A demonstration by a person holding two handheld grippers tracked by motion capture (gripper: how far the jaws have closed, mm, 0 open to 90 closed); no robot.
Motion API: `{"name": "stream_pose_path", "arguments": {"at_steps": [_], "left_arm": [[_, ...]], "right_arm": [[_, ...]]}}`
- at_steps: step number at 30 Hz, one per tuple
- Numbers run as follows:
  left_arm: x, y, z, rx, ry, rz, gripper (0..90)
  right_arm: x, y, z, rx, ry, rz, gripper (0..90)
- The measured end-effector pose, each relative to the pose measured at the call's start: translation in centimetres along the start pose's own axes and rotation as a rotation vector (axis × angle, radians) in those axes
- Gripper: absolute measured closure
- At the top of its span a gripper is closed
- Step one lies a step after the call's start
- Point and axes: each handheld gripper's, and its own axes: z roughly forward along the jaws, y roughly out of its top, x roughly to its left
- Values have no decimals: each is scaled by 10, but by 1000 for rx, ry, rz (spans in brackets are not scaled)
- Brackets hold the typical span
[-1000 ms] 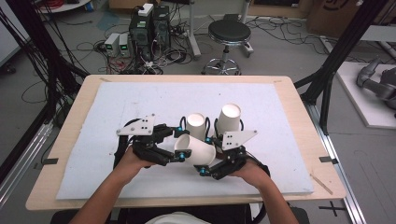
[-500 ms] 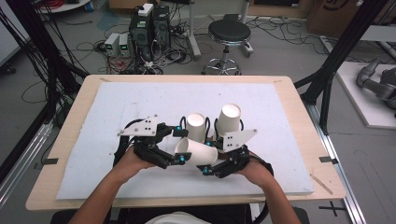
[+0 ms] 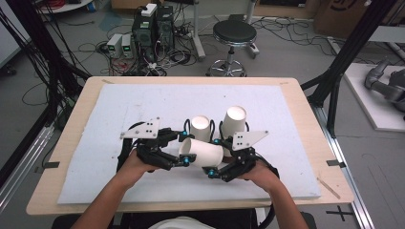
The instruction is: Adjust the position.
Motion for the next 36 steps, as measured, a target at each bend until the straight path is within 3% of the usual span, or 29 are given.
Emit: {"name": "stream_pose_path", "arguments": {"at_steps": [3, 4, 10, 12, 14, 16, 18, 21, 25, 27, 30, 31, 33, 36], "left_arm": [[0, -1, 1, 3, -8, 1, 362], [0, -1, 1, 2, -8, -1, 363], [-1, -2, 3, 27, 2, -5, 359], [-2, -1, 4, 38, 37, -8, 280], [-1, -1, 3, 44, 45, -15, 226], [-1, -1, 3, 53, 29, -21, 240], [-1, -2, 3, 61, -5, -3, 330], [0, -3, 4, 67, -9, -12, 363], [1, -3, 2, 36, -18, -23, 362], [1, -2, 0, 20, -22, -19, 362], [1, -2, 0, 11, -27, -17, 363], [1, -3, 1, 12, -27, -17, 363], [1, -3, 0, 14, -24, -14, 364], [1, -4, 1, 22, -23, -14, 364]], "right_arm": [[-1, -2, 2, -14, 28, -1, 196], [-1, -1, 1, -17, 40, -19, 283], [-1, -2, -2, 18, 72, -28, 359], [-3, -2, -3, 15, 69, -43, 365], [-3, -1, -4, 27, 57, -54, 370], [-2, 0, -5, 53, 53, -72, 373], [-1, 1, -5, 59, 49, -78, 375], [-2, 0, -6, 67, 46, -78, 372], [-1, 0, -5, 40, 54, -45, 262], [-1, -1, -5, 14, 55, 21, 169], [-3, -3, -3, -8, 52, 52, 170], [-3, -3, -3, -13, 65, 46, 176], [-4, -2, -4, -16, 85, 9, 291], [-3, -2, -7, -17, 85, -11, 325]]}}
